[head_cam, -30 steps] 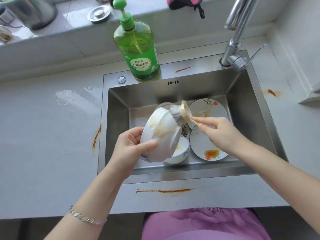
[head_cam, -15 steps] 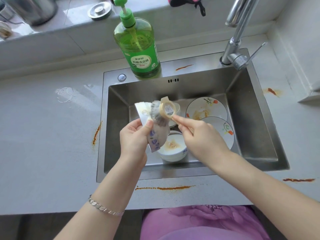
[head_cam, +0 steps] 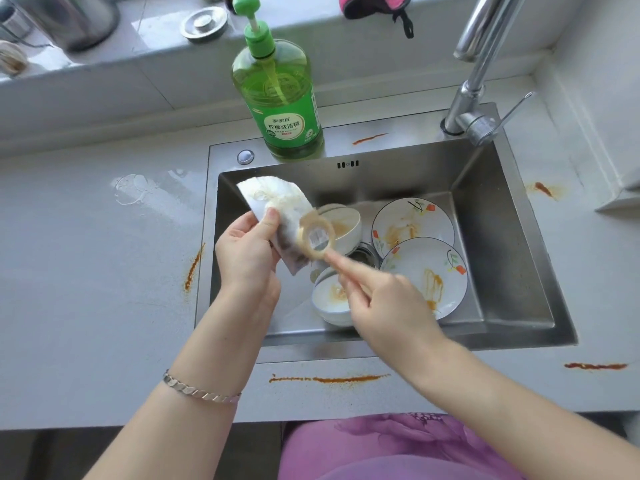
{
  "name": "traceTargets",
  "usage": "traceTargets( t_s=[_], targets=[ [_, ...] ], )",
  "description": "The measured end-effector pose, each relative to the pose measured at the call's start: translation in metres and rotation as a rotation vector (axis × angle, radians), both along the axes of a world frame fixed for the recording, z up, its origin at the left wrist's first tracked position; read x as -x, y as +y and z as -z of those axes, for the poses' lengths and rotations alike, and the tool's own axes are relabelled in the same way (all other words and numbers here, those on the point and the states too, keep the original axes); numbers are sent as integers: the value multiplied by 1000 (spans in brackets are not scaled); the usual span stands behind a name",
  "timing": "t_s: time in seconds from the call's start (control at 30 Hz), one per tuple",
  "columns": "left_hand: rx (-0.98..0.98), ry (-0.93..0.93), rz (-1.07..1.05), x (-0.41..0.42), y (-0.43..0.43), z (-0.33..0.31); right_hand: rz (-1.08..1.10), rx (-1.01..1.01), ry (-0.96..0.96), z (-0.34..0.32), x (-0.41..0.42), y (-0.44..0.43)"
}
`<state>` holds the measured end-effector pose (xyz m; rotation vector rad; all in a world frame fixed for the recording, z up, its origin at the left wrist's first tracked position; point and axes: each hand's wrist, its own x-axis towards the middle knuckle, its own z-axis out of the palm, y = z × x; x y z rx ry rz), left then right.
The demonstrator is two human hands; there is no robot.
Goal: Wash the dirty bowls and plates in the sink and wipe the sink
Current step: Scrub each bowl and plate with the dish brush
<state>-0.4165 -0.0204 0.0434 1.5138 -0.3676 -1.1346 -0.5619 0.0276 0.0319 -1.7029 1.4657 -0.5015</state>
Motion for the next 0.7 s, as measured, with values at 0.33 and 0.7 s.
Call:
traceTargets(
  t_s=[0.33,0.7],
  targets=[
    [139,161,-142,12,-6,-3,139,-67,-239,5,-6,2],
    [192,303,-182,12,-2,0,415,-595,-723,4,-6,-1]
  ],
)
